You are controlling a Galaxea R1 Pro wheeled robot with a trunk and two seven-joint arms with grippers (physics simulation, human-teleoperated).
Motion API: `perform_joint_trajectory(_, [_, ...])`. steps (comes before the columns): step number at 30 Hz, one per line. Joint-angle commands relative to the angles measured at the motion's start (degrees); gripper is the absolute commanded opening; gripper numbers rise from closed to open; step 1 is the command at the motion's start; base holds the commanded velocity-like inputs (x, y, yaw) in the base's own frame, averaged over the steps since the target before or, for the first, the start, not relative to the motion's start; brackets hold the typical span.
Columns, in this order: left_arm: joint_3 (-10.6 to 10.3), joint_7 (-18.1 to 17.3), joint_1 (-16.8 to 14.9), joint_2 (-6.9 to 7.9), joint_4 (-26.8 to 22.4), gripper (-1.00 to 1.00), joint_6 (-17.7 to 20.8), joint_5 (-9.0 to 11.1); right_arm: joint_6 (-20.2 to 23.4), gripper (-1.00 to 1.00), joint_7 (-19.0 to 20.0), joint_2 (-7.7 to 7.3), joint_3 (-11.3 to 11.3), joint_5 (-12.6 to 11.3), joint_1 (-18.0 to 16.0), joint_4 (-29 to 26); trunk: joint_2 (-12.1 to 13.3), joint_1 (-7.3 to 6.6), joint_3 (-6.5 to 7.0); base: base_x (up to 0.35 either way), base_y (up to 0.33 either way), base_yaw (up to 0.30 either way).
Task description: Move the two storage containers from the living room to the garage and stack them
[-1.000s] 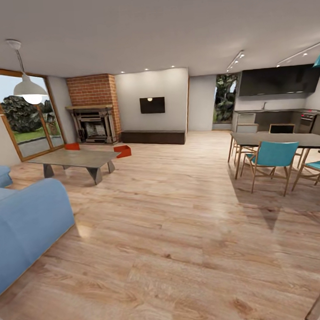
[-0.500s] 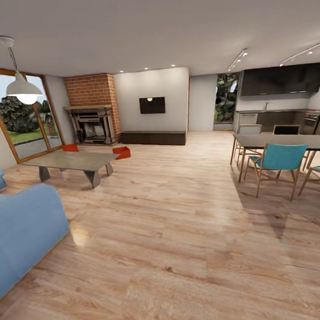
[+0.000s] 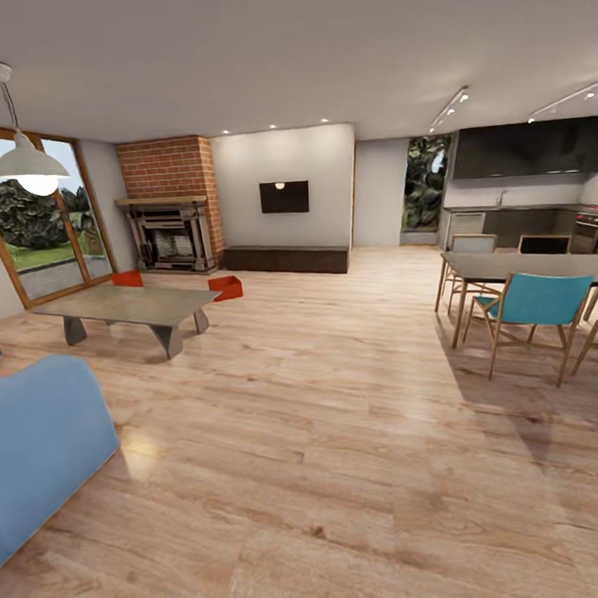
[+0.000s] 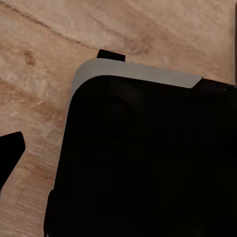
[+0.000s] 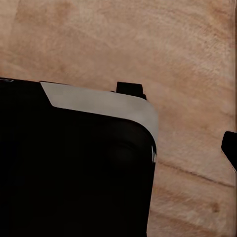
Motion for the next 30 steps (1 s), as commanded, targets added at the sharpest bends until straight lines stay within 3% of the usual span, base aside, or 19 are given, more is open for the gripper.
perform_joint_trajectory(1, [0.3, 0.0, 0.0, -0.03, 0.0, 1.00, -0.1, 0.1, -0.3, 1.00, 0.1, 0.01, 0.5, -0.6, -0.1, 0.2, 0.0, 0.03, -0.05, 0.323, 0.000, 0.000])
perform_joint_trajectory(30, [0.3, 0.0, 0.0, 0.00, 0.0, 1.00, 0.0, 0.2, -0.3, 1.00, 0.1, 0.01, 0.5, -0.6, -0.1, 0.2, 0.0, 0.03, -0.05, 0.323, 0.000, 0.000])
